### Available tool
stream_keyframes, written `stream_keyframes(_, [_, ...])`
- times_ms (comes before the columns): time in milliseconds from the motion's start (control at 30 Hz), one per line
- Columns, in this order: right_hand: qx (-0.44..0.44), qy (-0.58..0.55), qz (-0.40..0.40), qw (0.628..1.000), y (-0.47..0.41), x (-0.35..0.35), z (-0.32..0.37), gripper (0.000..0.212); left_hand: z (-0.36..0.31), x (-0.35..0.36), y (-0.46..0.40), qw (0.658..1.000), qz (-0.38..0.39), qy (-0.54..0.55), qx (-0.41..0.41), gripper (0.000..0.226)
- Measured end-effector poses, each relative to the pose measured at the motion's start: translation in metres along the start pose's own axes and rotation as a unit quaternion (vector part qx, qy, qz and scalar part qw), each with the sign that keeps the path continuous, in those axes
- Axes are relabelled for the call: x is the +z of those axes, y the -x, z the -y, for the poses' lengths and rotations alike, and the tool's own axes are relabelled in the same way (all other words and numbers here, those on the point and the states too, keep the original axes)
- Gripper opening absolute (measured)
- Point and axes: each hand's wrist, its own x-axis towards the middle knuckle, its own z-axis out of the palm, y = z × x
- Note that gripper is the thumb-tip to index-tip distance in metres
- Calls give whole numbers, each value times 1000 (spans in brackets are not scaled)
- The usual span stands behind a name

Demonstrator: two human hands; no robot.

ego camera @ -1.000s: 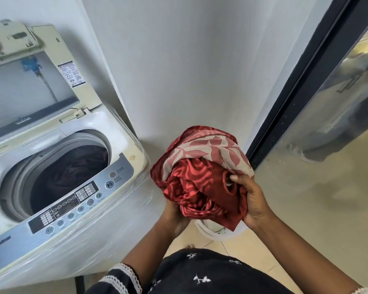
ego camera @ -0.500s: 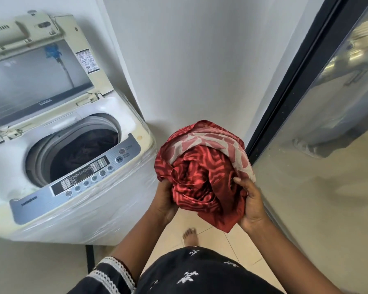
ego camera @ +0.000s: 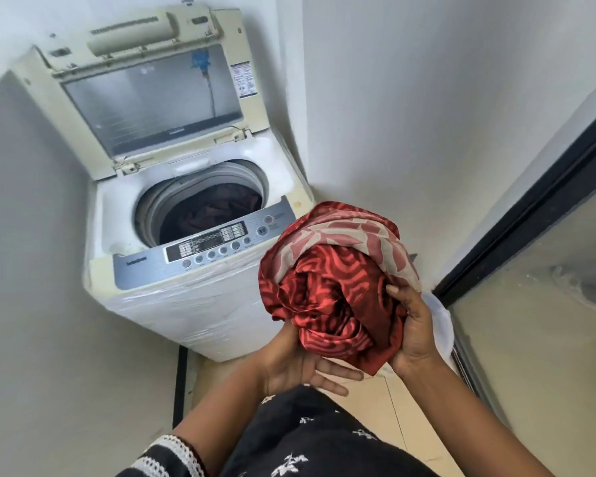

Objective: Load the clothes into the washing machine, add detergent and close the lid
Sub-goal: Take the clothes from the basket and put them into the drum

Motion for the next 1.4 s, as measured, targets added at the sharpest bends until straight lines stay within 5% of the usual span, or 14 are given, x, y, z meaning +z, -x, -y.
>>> stream_keyframes(167, [15, 5, 33, 999, -26, 24, -6, 39, -17, -4, -9, 964, -98, 138, 203, 83])
stream_keyframes(300, [52, 6, 47, 998, -57, 45, -13, 42, -58, -26, -10, 925, -165, 185, 289, 102])
stream_keyframes(433, [65, 7, 93, 993, -98, 83, -13, 43, -112, -57, 2, 902, -195, 182, 340, 83])
stream_keyframes(567, [59, 59, 148, 985, -139, 130, -13, 67, -166, -96, 21, 875, -255, 162, 379, 118])
stream_keyframes(733, [74, 106, 184, 974, -201, 199, -20, 34, -226, -150, 39, 843, -275, 145, 439, 120])
stream_keyframes(1067, [203, 218, 115, 948, -309, 256, -95, 35, -241, -265, 8, 823, -399, 224, 335, 45])
stream_keyframes(1233, [169, 301, 45, 937, -338, 258, -121, 26, -248, -297, -4, 837, -450, 192, 247, 46])
stream_keyframes(1400, [237, 383, 12, 893, -352, 257, -116, 50, -260, -300, -11, 860, -477, 146, 106, 8])
